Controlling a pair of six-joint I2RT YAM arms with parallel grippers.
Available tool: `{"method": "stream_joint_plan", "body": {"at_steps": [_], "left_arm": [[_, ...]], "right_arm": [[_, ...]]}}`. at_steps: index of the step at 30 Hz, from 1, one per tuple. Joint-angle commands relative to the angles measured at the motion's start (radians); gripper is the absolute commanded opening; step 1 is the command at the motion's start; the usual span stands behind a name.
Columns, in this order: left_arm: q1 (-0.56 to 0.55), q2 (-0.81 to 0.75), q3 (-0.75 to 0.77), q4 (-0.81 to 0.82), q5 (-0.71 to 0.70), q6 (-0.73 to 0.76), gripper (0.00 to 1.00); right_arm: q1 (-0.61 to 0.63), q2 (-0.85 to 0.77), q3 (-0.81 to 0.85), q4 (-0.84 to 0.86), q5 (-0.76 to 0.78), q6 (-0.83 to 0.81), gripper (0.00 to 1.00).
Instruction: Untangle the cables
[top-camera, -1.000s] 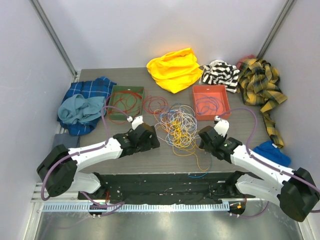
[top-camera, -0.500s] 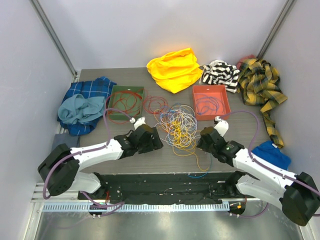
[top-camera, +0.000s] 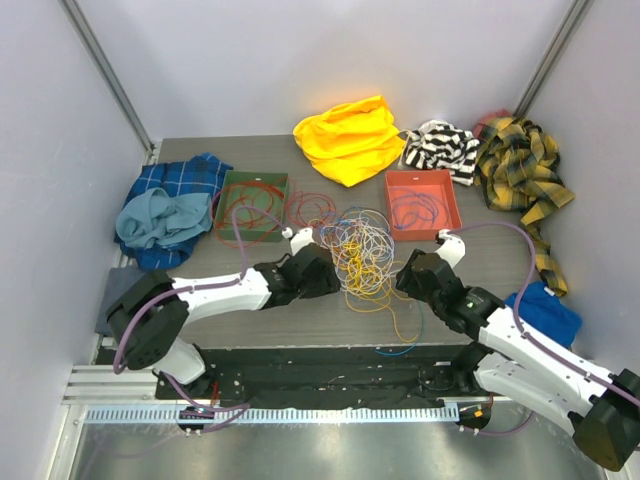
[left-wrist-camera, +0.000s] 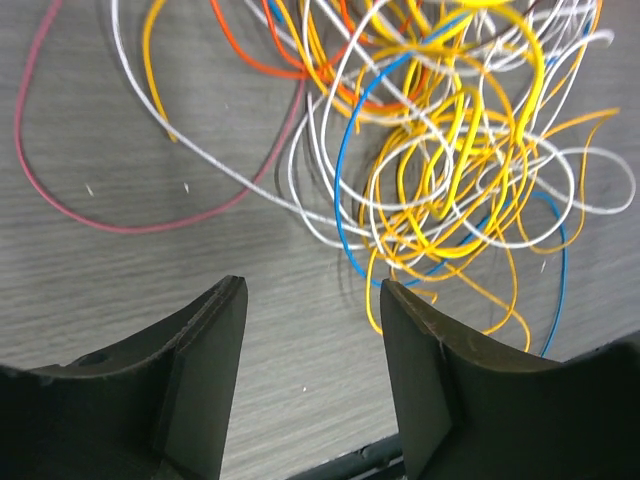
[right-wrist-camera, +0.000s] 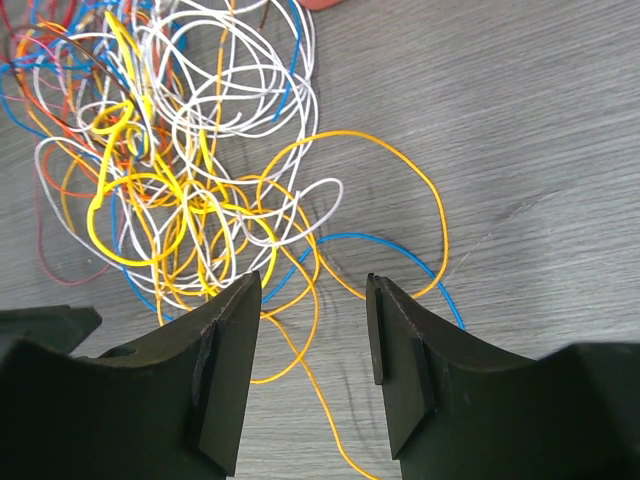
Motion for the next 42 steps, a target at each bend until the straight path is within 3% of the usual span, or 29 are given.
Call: {"method": "stream_joint_plan", "body": {"at_steps": [1,7,19,20,23,24,25,31,36,42], "left_arm": [[0.026,0.007,0.056,0.043,-0.052,-0.005,0.56],[0.05,0.106,0.1,0.063,0.011,0.006,0.42],[0.057,0.185,0.126,0.087,0.039,0.01,0.39],[0.057,0.186,0.128,0.087,0.039,0.013,0.36],[0.057,0.18,0.126,0.081,0.034,0.02,0.16],[0.057,0.174,0.126,0.077,0.027,0.021,0.04],[0.058,0.163,0.125,0.066,0.019,0.024,0.0],[0.057,0.005,0.108,-0.023,-0.081,0.07,0.0],[0.057,-0.217,0.122,-0.139,-0.17,0.125,0.0],[0.057,-0.41,0.27,-0.255,-0.314,0.286,0.0]], "right_arm": [[0.0,-0.033,0.014,0.017,0.014,-0.017,0.54],[0.0,-0.018,0.011,0.02,0.008,-0.017,0.54],[0.0,-0.027,0.005,0.018,0.019,-0.031,0.54],[0.0,-0.025,-0.001,0.018,0.019,-0.028,0.54],[-0.002,-0.025,-0.003,0.018,0.019,-0.026,0.54],[0.0,-0.027,-0.003,0.018,0.019,-0.026,0.54],[-0.002,-0.028,-0.004,0.017,0.018,-0.026,0.54],[-0.002,-0.028,-0.01,0.02,0.014,-0.022,0.54],[0.001,-0.041,-0.013,0.03,0.002,-0.017,0.54],[-0.002,-0.056,-0.006,0.06,-0.035,-0.039,0.54]]}}
